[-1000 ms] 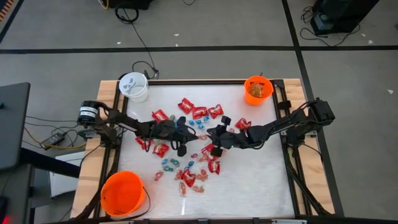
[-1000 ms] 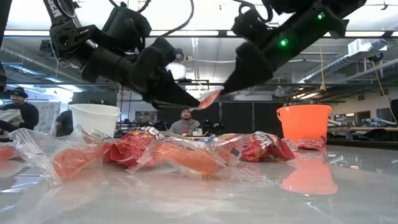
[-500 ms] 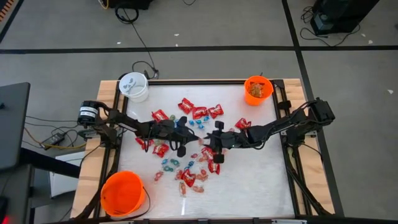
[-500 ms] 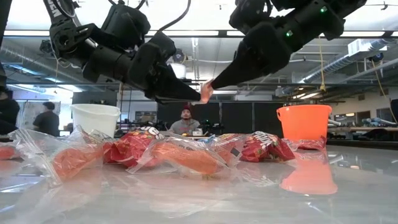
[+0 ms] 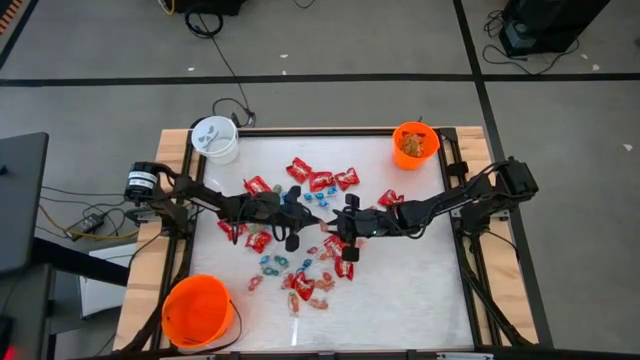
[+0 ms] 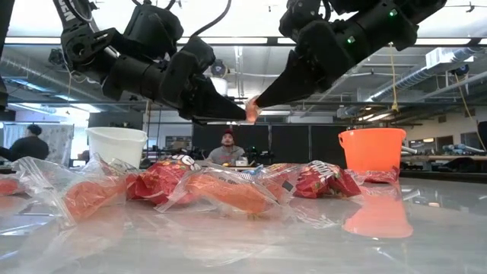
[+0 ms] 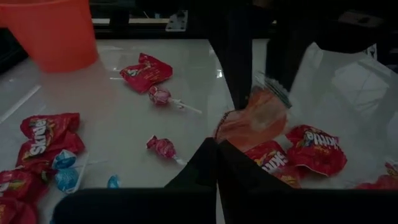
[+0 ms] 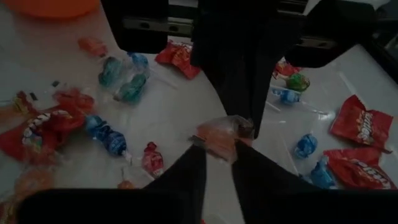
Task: Sort candy by brand, put in halloween buckets
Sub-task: Put the orange gummy into the top orange bucket
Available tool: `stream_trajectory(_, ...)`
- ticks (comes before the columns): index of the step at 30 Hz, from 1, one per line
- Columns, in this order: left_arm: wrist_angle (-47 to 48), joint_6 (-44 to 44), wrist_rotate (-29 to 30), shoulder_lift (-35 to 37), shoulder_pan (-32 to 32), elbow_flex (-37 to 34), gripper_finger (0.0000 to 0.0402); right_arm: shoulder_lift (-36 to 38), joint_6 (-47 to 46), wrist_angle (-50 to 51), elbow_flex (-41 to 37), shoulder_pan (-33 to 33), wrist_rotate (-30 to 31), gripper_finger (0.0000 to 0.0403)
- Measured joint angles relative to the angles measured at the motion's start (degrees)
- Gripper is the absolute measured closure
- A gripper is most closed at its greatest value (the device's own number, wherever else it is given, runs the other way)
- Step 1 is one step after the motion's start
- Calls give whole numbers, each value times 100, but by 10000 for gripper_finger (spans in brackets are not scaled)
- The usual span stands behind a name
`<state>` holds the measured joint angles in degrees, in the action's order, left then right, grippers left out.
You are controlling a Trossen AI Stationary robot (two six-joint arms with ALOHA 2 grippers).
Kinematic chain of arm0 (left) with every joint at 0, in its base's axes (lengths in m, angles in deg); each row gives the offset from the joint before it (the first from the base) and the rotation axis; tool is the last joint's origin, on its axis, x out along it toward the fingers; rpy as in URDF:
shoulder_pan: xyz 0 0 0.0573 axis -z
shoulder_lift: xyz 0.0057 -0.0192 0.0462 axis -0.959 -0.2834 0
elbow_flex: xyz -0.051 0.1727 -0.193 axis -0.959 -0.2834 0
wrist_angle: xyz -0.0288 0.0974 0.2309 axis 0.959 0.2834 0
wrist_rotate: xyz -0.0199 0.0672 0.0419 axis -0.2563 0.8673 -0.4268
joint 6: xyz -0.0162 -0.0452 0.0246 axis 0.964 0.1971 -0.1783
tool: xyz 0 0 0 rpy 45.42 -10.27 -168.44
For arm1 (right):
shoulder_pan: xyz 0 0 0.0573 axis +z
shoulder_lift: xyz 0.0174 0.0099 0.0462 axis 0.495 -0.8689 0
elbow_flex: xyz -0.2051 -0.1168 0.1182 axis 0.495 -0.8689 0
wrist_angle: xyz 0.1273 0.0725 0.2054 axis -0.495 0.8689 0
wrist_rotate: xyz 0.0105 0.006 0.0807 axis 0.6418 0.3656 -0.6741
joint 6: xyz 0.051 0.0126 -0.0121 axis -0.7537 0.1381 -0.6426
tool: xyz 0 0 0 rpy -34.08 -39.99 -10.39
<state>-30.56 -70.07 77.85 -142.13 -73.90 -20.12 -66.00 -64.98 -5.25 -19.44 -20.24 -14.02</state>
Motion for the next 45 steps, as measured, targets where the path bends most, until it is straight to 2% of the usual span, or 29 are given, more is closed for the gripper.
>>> stream_trajectory(5, 40, 27, -292, 2, 14, 0, 396, -2, -91, -128, -2, -4, -202, 392)
stream_trajectory(8, 44, 35, -297, 2, 63, 0, 395, -4, -248, -157, -2, 10, -39, 394)
stream_trajectory(11, 36, 6, -335, 2, 130, 0, 382, 27, -280, -153, -2, 55, 469, 397)
stream_trajectory(14, -33, 11, -325, 9, 160, 11, 343, 250, -177, 64, -6, 57, 873, 398)
stream_trajectory(21, 248, 25, 236, -4, 129, -1, 226, 1256, -380, 1046, 5, -383, 1414, 400)
stream_trajectory(24, 379, -17, 489, 4, 28, 0, 198, 1772, -412, 1626, 0, -817, 1454, 400)
stream_trajectory(28, 507, 132, 519, 2, -116, 0, 188, 2458, -743, 2560, 3, -1609, 1677, 400)
stream_trajectory(32, 611, 181, 522, 2, -162, -2, 189, 2997, -1373, 3488, 4, -2582, 1335, 400)
stream_trajectory(35, 575, 24, 514, 2, -160, 0, 189, 3121, -1567, 3971, 4, -3227, 1051, 400)
stream_trajectory(41, 371, 12, 380, 2, -318, 0, 189, 3086, -1729, 4901, 0, -4359, 1040, 400)
stream_trajectory(45, 275, 8, 239, 2, -428, 0, 189, 2911, -1739, 5107, 0, -5005, 840, 400)
